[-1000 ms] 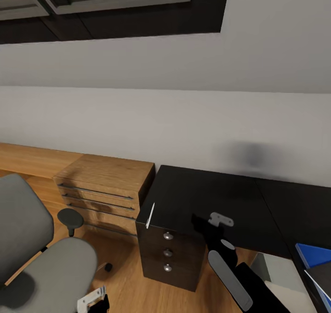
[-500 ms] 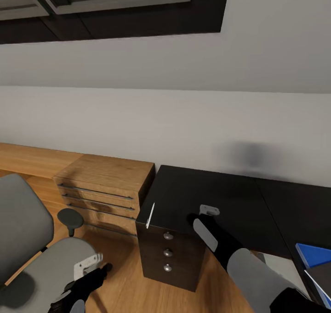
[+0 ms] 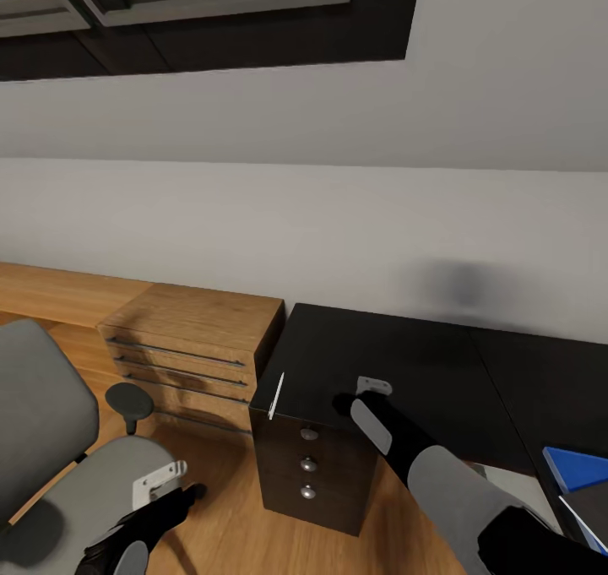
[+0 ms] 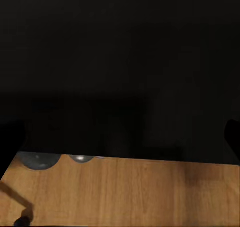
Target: In the bedroom, organize the workspace by keeping the computer under the desk, ensuring the monitor is on the desk, placing the keyboard on the desk next to the monitor, placing the mouse on the desk next to the keyboard, moving the folder from the swivel chair onto the desk next to the mouse, stacking the notebook on top of the folder with the pen on top of the notebook, and positioning the swivel chair next to the desk.
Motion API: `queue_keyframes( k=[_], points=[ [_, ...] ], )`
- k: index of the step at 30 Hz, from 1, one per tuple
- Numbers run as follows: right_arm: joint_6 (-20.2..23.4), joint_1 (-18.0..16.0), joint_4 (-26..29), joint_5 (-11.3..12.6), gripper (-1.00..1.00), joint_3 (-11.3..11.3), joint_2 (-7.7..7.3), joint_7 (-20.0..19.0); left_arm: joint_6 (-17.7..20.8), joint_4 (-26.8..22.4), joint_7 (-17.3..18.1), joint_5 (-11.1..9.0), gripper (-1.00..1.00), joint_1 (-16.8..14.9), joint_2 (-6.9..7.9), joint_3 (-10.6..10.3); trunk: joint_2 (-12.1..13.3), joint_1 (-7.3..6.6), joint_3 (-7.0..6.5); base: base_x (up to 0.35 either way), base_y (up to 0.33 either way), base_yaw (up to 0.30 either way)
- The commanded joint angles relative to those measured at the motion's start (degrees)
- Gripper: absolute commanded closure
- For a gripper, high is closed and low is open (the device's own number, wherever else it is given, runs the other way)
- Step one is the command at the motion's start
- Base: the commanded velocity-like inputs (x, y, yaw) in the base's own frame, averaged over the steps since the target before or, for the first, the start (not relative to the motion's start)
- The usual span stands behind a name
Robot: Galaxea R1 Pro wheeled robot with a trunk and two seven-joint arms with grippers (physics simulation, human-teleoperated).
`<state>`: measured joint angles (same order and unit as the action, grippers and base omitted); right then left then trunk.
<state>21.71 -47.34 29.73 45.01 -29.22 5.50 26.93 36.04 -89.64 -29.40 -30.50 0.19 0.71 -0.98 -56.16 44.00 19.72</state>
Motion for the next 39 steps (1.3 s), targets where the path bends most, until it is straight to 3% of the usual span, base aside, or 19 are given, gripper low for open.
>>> queue_keyframes(
  k=[1,8,39],
  points=[
    [0.1,0.0,0.1,0.3,-1.00,-0.4,-0.01,0.5,0.0,-0.1,-0.6,-0.6,-1.00,0.0,0.09,0.1,0.0,0.01,0.06,0.000,0.000,0.000],
    [0.1,0.1,0.0,0.1,-1.00,-0.5,0.17,0.7,0.1,-0.1,-0.5,-0.7,-1.00,0.0,-0.07,1.4,0.0,0.01,0.06,0.000,0.000,0.161],
    [0.2,0.2,-0.2,-0.2,-1.00,-0.8,-0.03,0.6,0.0,-0.1,-0.5,-0.6,-1.00,0.0,-0.01,1.8,0.0,0.01,0.54,0.000,0.000,0.269]
  ],
)
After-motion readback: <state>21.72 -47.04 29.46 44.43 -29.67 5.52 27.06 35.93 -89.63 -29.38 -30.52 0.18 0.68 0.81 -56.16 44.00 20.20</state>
